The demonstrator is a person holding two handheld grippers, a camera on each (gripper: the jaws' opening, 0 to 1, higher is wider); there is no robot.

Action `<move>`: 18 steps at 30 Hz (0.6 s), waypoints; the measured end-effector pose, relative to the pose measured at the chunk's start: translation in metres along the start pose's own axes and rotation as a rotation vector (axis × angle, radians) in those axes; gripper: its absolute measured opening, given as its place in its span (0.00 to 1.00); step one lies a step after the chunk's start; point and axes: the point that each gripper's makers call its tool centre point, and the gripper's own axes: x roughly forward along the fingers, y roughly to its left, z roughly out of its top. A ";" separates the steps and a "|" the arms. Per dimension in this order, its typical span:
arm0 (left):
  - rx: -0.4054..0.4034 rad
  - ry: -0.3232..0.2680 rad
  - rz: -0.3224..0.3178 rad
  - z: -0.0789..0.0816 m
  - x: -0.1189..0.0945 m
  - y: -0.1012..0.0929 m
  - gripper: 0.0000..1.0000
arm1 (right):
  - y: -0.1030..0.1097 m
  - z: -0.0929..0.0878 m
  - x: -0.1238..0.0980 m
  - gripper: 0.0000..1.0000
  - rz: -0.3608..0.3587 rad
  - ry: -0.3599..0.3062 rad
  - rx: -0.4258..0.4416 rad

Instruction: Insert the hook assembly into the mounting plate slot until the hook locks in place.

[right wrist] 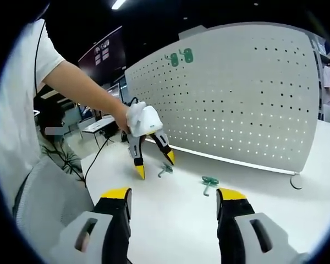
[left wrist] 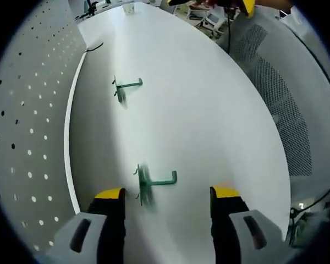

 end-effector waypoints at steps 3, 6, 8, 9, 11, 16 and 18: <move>-0.011 -0.011 0.005 0.000 -0.001 0.002 0.56 | -0.001 0.000 0.000 0.60 -0.003 -0.001 0.003; -0.034 -0.026 0.015 0.001 -0.003 0.003 0.40 | -0.003 -0.001 0.000 0.59 -0.005 -0.003 0.022; -0.048 -0.035 0.023 0.001 -0.003 0.005 0.33 | -0.005 -0.001 -0.001 0.59 -0.008 -0.004 0.026; -0.058 -0.043 0.026 0.001 -0.003 0.006 0.32 | -0.005 0.000 -0.001 0.58 -0.010 -0.004 0.026; -0.072 -0.049 0.034 0.001 -0.004 0.008 0.29 | -0.005 0.000 -0.001 0.58 -0.010 -0.007 0.030; -0.108 -0.060 0.056 0.001 -0.004 0.011 0.22 | -0.006 0.001 -0.002 0.58 -0.016 -0.007 0.026; -0.110 -0.058 0.063 0.000 -0.004 0.012 0.18 | -0.006 -0.001 -0.002 0.58 -0.015 -0.004 0.028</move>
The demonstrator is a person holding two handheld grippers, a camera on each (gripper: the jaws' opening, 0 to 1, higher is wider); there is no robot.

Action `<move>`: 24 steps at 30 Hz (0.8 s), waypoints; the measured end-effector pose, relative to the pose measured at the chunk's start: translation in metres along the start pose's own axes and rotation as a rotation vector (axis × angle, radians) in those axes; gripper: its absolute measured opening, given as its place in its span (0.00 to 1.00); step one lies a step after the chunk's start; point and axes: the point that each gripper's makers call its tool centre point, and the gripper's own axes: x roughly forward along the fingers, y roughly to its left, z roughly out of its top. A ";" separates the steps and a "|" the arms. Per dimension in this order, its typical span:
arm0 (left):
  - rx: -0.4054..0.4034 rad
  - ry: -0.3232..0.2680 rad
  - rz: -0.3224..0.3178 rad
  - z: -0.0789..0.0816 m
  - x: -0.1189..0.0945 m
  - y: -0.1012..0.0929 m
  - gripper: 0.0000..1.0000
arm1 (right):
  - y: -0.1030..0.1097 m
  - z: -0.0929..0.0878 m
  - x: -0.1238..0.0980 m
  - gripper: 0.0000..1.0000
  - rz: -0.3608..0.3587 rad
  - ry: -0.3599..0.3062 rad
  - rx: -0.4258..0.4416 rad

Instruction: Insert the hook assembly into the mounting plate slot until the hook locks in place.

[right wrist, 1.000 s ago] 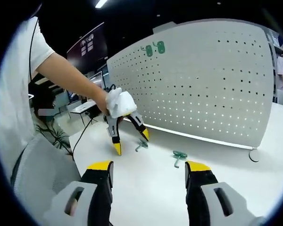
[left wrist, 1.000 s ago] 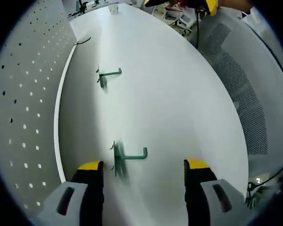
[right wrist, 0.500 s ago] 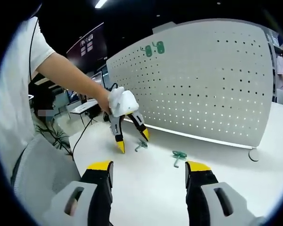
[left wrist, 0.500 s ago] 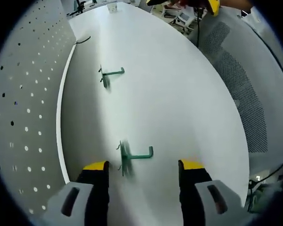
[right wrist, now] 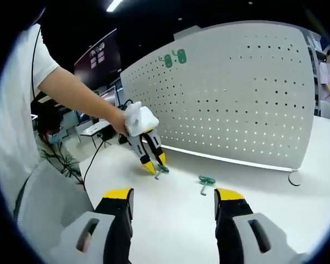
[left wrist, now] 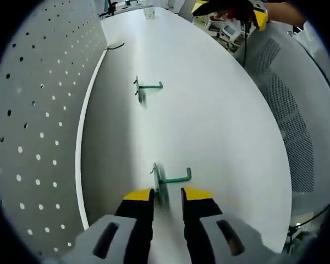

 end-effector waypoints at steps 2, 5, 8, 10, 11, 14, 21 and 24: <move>0.007 0.000 0.004 0.000 0.000 0.000 0.15 | 0.000 -0.001 0.000 0.59 0.003 0.002 0.002; 0.005 0.007 0.020 -0.001 0.000 0.003 0.07 | 0.001 0.000 0.000 0.61 0.000 -0.001 -0.001; -0.010 0.014 0.027 -0.002 0.000 0.005 0.06 | 0.000 0.000 0.000 0.64 -0.003 -0.001 -0.001; -0.009 0.017 0.029 -0.002 0.000 0.004 0.06 | 0.000 0.000 0.000 0.65 -0.005 -0.002 -0.007; -0.009 0.017 0.030 -0.002 0.000 0.005 0.05 | 0.000 0.000 0.001 0.66 -0.005 -0.002 -0.007; -0.001 0.019 0.035 -0.002 0.000 0.005 0.04 | -0.001 0.000 0.001 0.70 -0.009 -0.008 -0.012; 0.000 0.019 0.034 -0.003 0.000 0.005 0.04 | 0.001 0.001 0.003 0.77 -0.005 -0.014 -0.007; -0.011 0.015 0.032 -0.003 0.000 0.005 0.03 | 0.000 0.001 0.003 0.78 -0.009 -0.017 -0.007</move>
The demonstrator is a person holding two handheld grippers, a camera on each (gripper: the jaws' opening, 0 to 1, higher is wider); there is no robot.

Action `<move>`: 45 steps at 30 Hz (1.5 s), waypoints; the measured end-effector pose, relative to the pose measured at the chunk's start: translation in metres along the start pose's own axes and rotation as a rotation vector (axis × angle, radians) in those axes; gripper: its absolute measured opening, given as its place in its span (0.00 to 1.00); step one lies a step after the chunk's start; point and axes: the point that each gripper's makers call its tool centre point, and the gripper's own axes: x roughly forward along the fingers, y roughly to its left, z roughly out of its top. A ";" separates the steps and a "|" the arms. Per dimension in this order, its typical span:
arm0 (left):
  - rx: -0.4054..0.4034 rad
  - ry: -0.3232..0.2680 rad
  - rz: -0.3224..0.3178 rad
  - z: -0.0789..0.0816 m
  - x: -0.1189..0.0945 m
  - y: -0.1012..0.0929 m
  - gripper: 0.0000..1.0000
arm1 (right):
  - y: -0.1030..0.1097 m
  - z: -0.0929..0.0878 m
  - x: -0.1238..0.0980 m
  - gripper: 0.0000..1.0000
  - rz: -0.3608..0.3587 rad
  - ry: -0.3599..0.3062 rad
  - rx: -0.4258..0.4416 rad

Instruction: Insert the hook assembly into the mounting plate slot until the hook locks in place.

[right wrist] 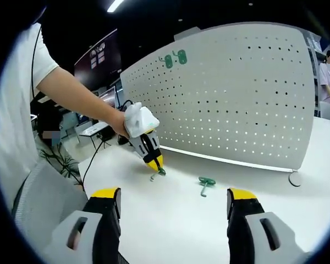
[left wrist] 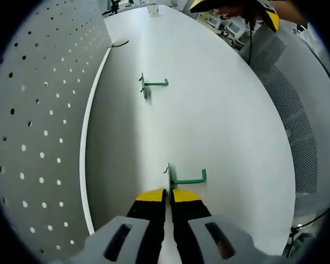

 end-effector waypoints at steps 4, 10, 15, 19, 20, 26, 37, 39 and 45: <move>-0.006 -0.001 -0.001 0.000 0.000 0.000 0.03 | 0.001 0.000 0.001 0.78 0.003 0.001 0.000; 0.000 0.002 0.000 0.000 -0.001 0.000 0.03 | 0.001 0.001 0.000 0.77 0.002 -0.002 0.003; 0.010 -0.013 0.007 0.000 -0.001 0.000 0.02 | 0.000 0.001 0.000 0.77 0.000 -0.006 0.004; -0.002 -0.043 0.028 0.003 -0.001 0.001 0.02 | 0.000 0.002 0.000 0.77 0.000 -0.012 0.007; -0.001 -0.053 0.036 0.004 -0.001 0.001 0.02 | 0.000 0.003 0.000 0.77 -0.001 -0.013 0.007; -0.035 -0.114 0.060 0.012 -0.004 -0.004 0.01 | -0.002 0.005 -0.001 0.77 -0.008 -0.025 0.008; -0.096 -0.267 0.147 0.040 -0.019 0.001 0.01 | -0.002 0.007 0.000 0.77 -0.005 -0.033 0.010; -0.107 -0.272 0.167 0.040 -0.021 0.003 0.01 | -0.001 0.007 0.000 0.77 -0.003 -0.034 0.009; -0.135 -0.347 0.217 0.050 -0.033 0.005 0.01 | -0.002 0.008 -0.001 0.77 -0.003 -0.044 0.008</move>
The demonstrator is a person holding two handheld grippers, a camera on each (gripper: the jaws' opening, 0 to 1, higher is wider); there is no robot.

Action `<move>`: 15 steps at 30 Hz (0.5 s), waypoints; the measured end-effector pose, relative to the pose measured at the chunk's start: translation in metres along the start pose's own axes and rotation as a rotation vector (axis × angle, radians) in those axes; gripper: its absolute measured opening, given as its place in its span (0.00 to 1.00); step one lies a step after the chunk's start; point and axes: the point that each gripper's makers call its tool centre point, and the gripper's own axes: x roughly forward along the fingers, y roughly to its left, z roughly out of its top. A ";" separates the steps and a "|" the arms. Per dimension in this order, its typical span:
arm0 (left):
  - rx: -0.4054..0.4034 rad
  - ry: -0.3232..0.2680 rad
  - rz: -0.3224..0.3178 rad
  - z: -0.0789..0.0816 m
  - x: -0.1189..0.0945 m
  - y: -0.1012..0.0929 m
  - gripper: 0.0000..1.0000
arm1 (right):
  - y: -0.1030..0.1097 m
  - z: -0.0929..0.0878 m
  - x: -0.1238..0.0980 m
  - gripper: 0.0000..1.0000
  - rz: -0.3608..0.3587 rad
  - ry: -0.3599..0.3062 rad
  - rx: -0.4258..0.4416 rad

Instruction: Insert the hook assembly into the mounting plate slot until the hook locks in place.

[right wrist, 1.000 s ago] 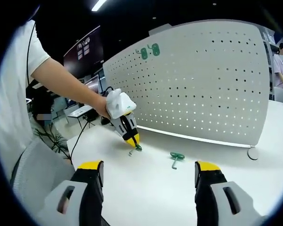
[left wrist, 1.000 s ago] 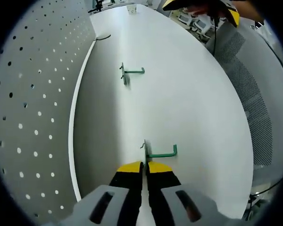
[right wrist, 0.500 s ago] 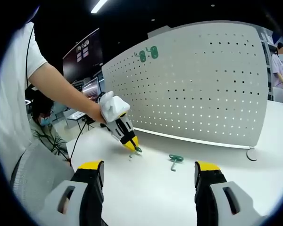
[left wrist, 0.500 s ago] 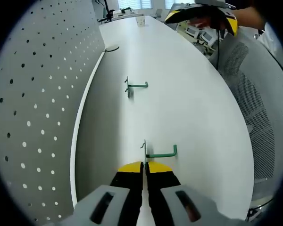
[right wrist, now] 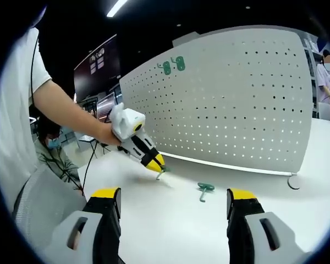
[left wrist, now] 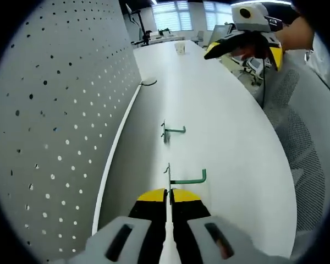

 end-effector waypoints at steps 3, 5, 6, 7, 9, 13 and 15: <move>-0.013 -0.028 0.028 0.006 -0.004 0.002 0.01 | 0.001 0.002 0.000 0.77 0.001 -0.005 -0.002; -0.044 -0.058 0.041 0.011 -0.007 0.002 0.01 | 0.001 0.002 0.000 0.77 0.003 -0.009 0.000; -0.042 -0.071 0.054 0.014 -0.009 0.004 0.01 | 0.001 0.003 0.000 0.77 0.002 -0.009 -0.004; -0.044 -0.081 0.066 0.016 -0.011 0.005 0.01 | 0.002 0.003 -0.001 0.77 0.003 -0.011 -0.004; -0.069 -0.117 0.091 0.023 -0.016 0.007 0.01 | 0.003 0.004 -0.001 0.77 0.004 -0.016 -0.005; -0.088 -0.180 0.113 0.033 -0.025 0.005 0.01 | 0.003 0.007 -0.001 0.78 0.002 -0.028 -0.012; -0.076 -0.221 0.150 0.039 -0.030 0.006 0.01 | 0.003 0.007 -0.001 0.78 0.004 -0.027 -0.014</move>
